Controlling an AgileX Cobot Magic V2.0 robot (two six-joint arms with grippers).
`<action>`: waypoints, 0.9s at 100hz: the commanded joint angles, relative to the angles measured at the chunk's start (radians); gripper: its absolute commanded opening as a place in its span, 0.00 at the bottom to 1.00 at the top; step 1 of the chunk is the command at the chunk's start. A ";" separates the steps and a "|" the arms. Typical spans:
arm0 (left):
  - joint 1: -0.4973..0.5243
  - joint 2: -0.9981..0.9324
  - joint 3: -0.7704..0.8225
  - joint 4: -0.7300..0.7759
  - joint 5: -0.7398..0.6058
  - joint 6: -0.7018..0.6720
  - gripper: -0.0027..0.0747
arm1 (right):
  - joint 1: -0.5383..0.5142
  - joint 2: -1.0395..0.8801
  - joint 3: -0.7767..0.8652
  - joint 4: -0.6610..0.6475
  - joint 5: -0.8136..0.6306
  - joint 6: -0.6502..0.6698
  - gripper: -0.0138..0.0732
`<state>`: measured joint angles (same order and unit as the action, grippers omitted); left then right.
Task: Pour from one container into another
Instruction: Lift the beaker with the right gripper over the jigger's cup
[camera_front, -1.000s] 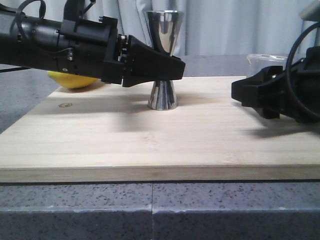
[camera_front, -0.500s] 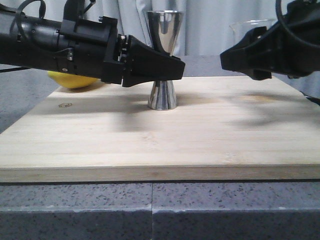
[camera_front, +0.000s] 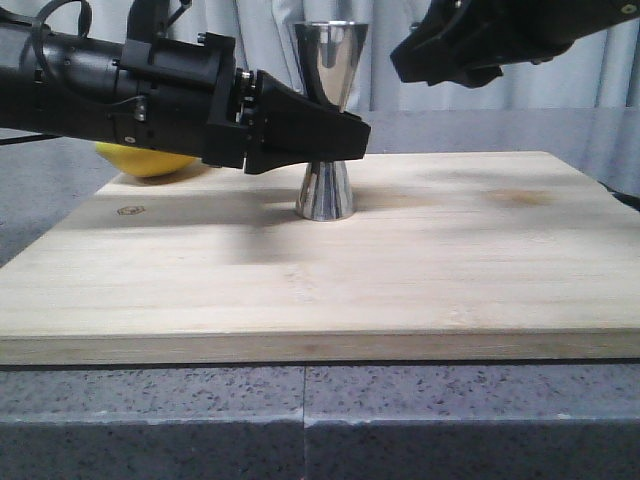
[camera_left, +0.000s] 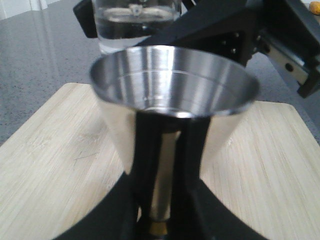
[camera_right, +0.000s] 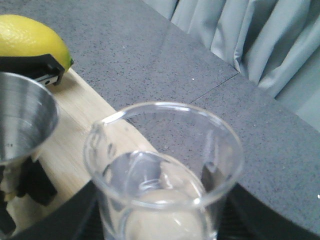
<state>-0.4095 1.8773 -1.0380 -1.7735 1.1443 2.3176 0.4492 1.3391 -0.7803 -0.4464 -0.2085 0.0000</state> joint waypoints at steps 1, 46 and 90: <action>-0.008 -0.038 -0.026 -0.078 0.061 0.000 0.01 | 0.005 -0.034 -0.058 -0.042 -0.041 0.019 0.45; -0.008 -0.038 -0.026 -0.078 0.061 0.000 0.01 | 0.054 -0.034 -0.121 -0.283 0.056 0.098 0.45; -0.008 -0.038 -0.026 -0.078 0.061 0.000 0.01 | 0.080 -0.057 -0.130 -0.408 0.114 0.101 0.45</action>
<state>-0.4095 1.8773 -1.0380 -1.7735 1.1443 2.3176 0.5238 1.3207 -0.8718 -0.8280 -0.0575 0.0970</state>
